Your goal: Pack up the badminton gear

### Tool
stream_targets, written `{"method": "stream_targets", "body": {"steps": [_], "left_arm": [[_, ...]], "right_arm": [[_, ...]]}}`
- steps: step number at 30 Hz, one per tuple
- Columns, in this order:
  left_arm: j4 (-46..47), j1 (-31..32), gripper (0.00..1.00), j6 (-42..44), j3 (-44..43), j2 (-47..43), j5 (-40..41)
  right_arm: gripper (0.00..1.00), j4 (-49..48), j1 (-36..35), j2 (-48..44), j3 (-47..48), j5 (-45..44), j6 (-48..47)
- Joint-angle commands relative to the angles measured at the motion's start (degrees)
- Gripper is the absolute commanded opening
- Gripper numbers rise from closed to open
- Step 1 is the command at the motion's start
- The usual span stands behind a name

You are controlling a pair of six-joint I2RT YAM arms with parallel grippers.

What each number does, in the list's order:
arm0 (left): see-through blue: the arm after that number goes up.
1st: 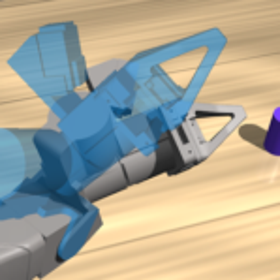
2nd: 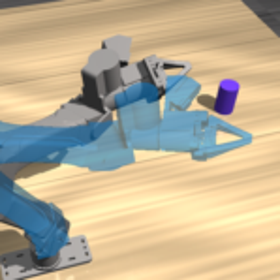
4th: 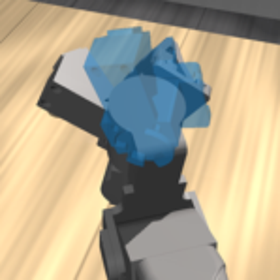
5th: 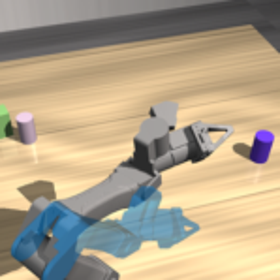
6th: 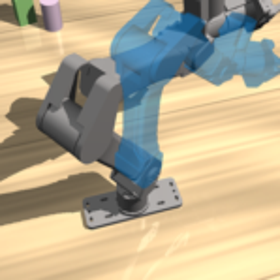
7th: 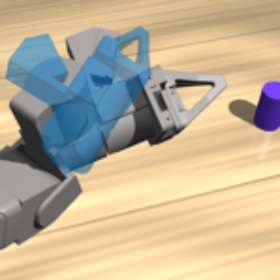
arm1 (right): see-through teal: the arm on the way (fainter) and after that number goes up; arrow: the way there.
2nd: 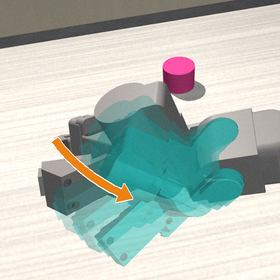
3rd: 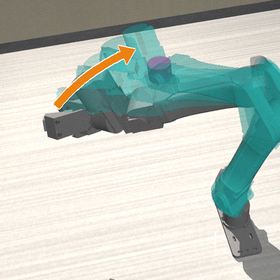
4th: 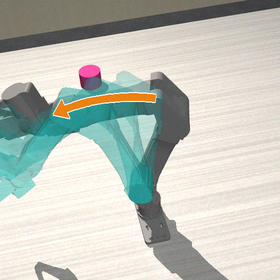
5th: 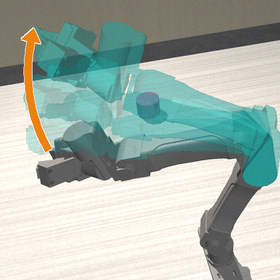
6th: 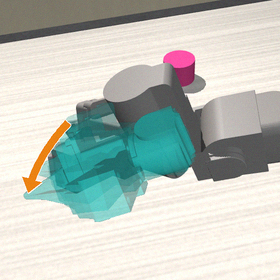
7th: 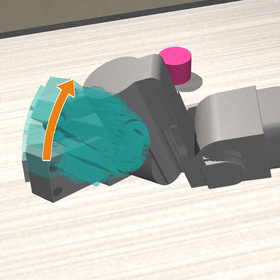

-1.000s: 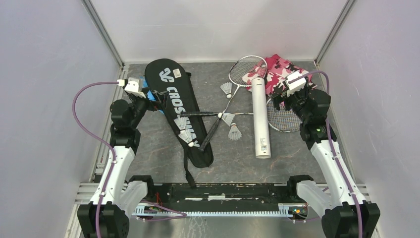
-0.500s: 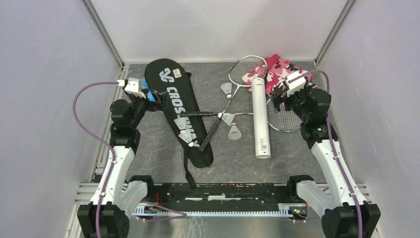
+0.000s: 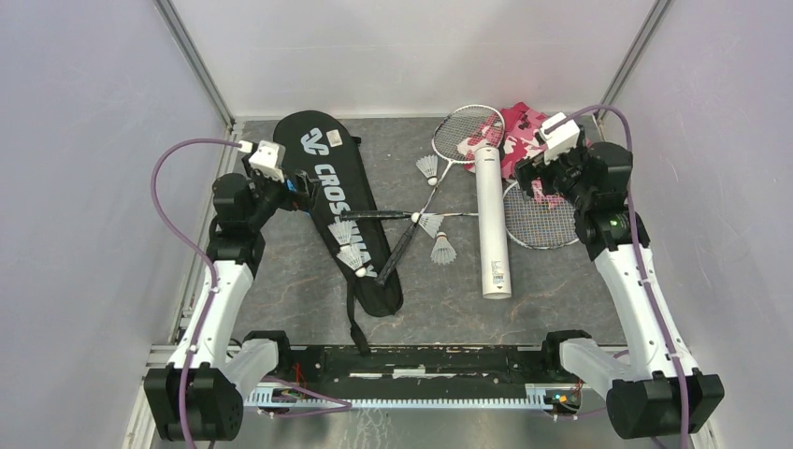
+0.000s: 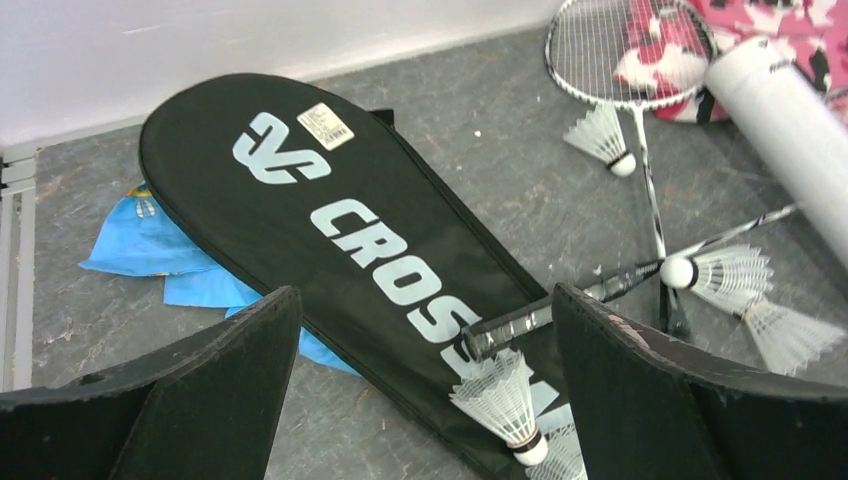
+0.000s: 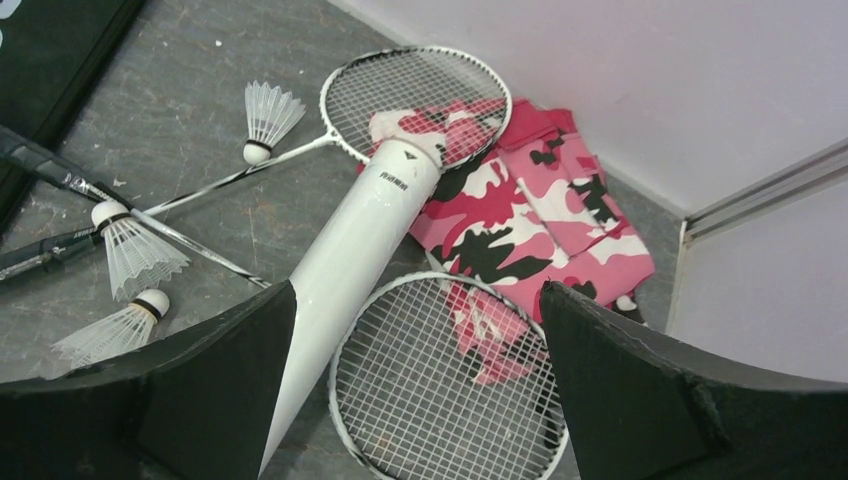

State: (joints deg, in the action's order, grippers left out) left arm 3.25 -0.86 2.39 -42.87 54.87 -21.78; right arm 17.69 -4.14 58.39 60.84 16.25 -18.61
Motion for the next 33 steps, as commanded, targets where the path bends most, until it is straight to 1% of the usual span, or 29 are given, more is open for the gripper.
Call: {"method": "stream_targets", "body": {"steps": [1,4,7,14,18,21,25,30,33], "left_arm": [[-3.59,0.25,1.00,8.05,-3.96,2.55,-4.01],[-7.85,2.94,1.00,12.10,-6.14,5.24,-6.08],[-9.51,4.60,1.00,13.99,-6.87,7.43,-6.08],[-9.04,9.43,1.00,14.60,-4.21,9.79,-6.13],[-7.28,10.95,1.00,14.81,-1.96,9.33,-6.21],[-4.64,11.62,1.00,13.41,0.18,8.21,-6.93],[-0.92,11.67,1.00,12.63,2.50,6.55,-8.09],[-0.07,11.67,1.00,12.50,3.22,6.56,-8.43],[0.50,11.67,1.00,12.45,3.81,6.34,-8.75]], "right_arm": [[0.98,-2.12,-0.91,1.08,-2.82,-0.64,1.90],[0.98,-4.20,-2.29,2.70,-4.08,-1.51,2.67],[0.98,-5.39,-3.69,4.23,-5.12,-2.21,3.17],[0.98,-10.72,-8.05,9.27,-8.09,-7.14,6.90],[0.98,-14.08,-10.57,14.86,-8.44,-12.62,9.81],[0.98,-14.12,-11.52,20.06,-6.56,-15.84,11.96],[0.98,-11.30,-11.72,26.62,-2.80,-18.08,14.83],[0.98,-10.18,-11.77,30.16,-1.74,-20.77,16.20],[0.98,-9.75,-11.75,31.87,-1.30,-20.10,16.97]]}}
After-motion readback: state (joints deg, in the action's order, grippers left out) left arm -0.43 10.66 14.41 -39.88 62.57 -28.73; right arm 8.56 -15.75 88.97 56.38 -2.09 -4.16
